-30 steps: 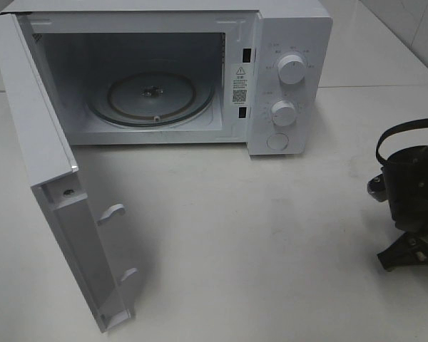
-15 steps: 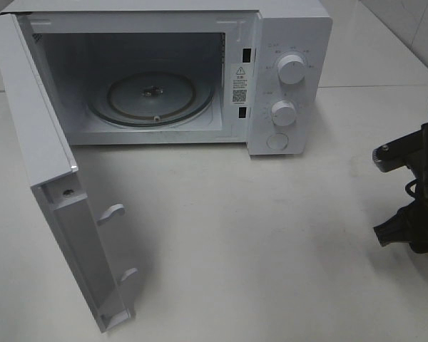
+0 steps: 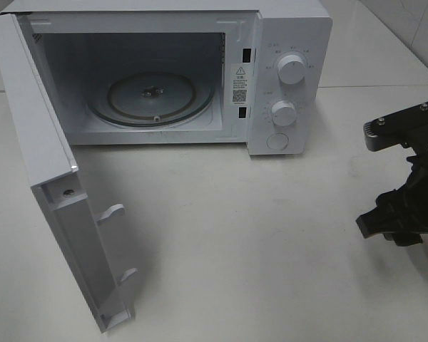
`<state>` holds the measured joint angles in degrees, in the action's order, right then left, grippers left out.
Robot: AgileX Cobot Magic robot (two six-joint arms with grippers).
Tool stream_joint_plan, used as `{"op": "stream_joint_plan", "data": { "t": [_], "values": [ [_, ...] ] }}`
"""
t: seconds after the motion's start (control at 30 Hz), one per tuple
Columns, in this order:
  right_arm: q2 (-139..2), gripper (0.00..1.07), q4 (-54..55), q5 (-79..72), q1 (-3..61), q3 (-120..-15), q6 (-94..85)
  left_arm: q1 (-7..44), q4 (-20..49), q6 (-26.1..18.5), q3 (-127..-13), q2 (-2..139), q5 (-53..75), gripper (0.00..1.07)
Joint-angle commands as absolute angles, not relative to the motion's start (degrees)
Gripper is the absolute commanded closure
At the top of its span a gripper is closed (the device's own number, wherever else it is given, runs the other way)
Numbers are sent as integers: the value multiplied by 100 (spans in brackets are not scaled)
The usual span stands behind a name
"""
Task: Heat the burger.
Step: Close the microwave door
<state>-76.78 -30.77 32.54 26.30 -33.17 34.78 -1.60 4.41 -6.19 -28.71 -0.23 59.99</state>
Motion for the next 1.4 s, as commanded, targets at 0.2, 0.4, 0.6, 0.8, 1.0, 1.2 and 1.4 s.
{"op": "stream_joint_plan", "data": {
  "t": [0.2, 0.4, 0.6, 0.8, 1.0, 1.2, 1.4],
  "values": [
    [-7007, 29, -1621, 3220, 2618, -3352, 1553, -138, 441, -619, -2859, -143, 5953, 9],
    [-6560, 23, -1215, 3547, 2618, -3363, 1071, -138, 441, -619, -2859, -143, 5953, 9],
    [-6096, 25, -819, 4337, 2618, -3707, 751, -138, 441, -619, -2859, -143, 5953, 9],
    [-5374, 29, -682, 5254, 2618, -3971, 584, -138, 441, -619, -2859, -143, 5953, 9],
    [-4887, 30, -682, 5667, 2618, -3971, 584, -138, 441, -619, -2859, -143, 5953, 9],
    [-3867, 31, -682, 6016, 2613, -3867, 504, -138, 441, -619, -2859, -143, 5953, 9],
    [-3100, 31, -682, 6056, 2160, -3547, 476, -138, 441, -619, -2859, -143, 5953, 9]
  ]
}}
